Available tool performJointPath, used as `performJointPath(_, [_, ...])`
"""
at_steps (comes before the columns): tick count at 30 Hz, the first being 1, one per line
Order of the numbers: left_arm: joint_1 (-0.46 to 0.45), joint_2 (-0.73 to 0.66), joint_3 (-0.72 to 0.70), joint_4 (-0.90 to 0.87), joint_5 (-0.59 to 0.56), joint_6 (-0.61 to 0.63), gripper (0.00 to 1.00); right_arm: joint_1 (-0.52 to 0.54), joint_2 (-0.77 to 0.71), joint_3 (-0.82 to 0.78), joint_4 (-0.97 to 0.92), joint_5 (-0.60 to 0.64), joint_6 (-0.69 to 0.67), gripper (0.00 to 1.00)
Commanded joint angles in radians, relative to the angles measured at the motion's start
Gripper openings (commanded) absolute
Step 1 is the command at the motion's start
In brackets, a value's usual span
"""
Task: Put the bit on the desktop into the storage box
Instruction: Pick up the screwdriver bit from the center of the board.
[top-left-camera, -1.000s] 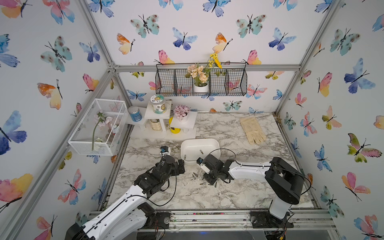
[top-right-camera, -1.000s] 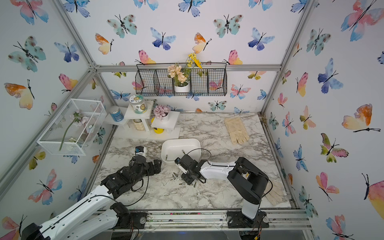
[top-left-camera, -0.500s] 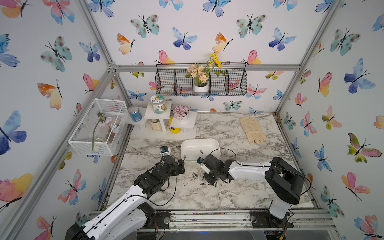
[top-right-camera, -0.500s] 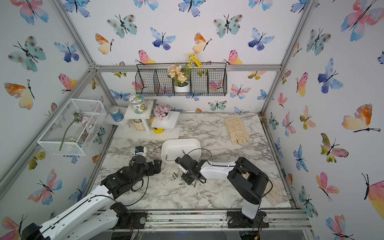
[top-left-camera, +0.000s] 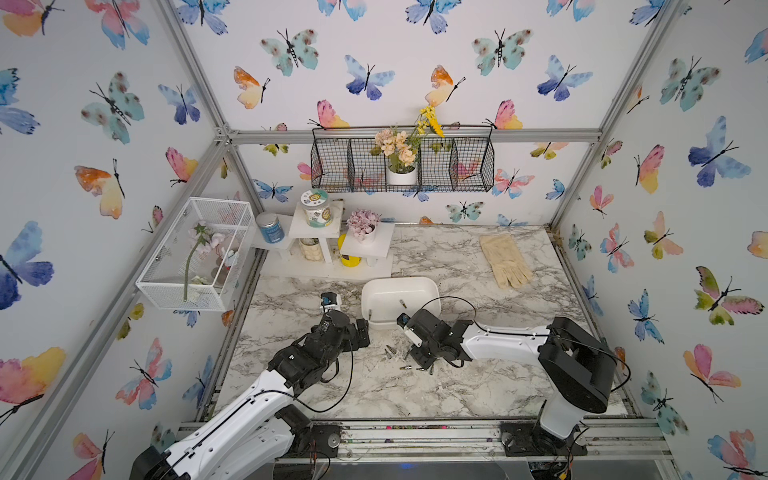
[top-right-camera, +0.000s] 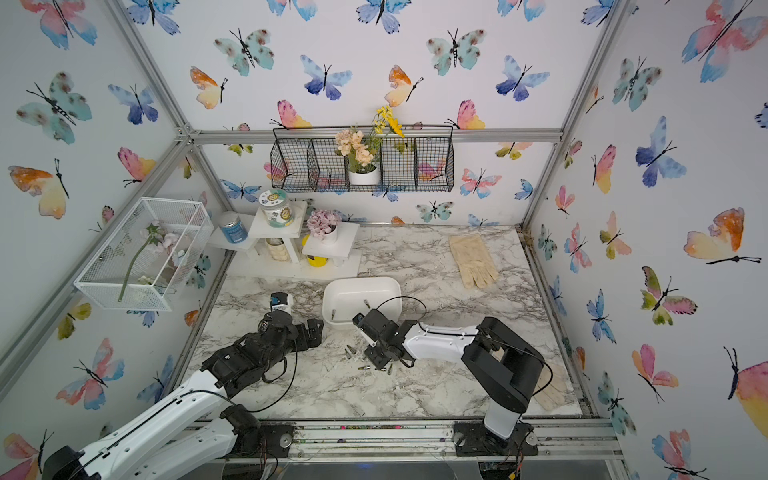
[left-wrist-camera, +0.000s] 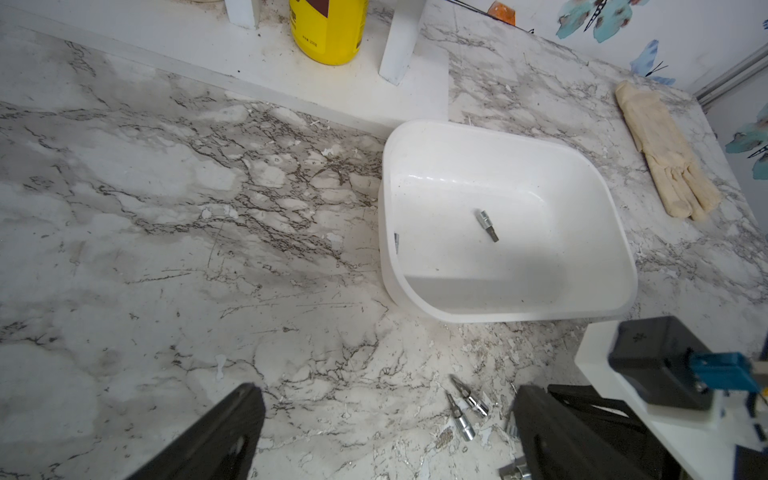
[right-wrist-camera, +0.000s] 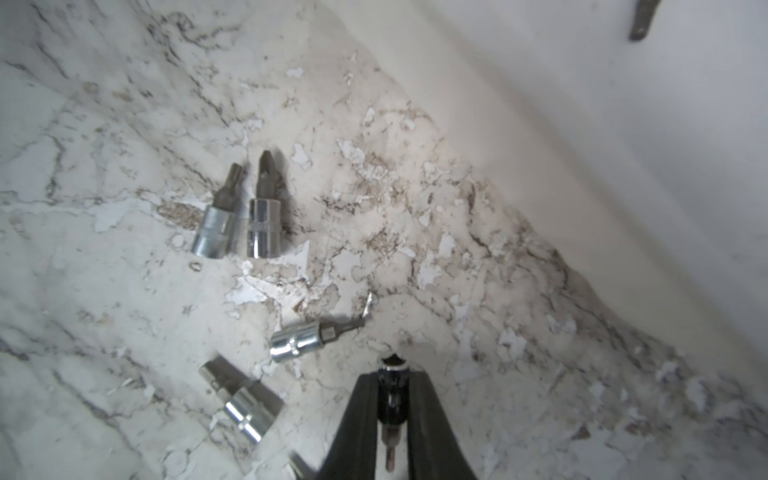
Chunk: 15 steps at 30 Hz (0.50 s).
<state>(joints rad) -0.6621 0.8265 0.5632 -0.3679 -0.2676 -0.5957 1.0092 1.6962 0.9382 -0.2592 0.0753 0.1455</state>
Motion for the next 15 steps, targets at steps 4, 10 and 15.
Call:
performJointPath(4, [0.002, -0.01, 0.0, -0.007, -0.014, -0.011, 0.99, 0.001, -0.128, 0.024, -0.05, 0.053, 0.04, 0.14])
performJointPath(10, [0.004, -0.006, -0.006, -0.004, -0.007, -0.013, 0.99, -0.02, -0.154, 0.116, -0.088, 0.064, 0.048, 0.14])
performJointPath(15, [0.003, -0.004, -0.006, -0.007, -0.001, -0.013, 0.99, -0.076, -0.106, 0.219, -0.075, 0.042, 0.037, 0.14])
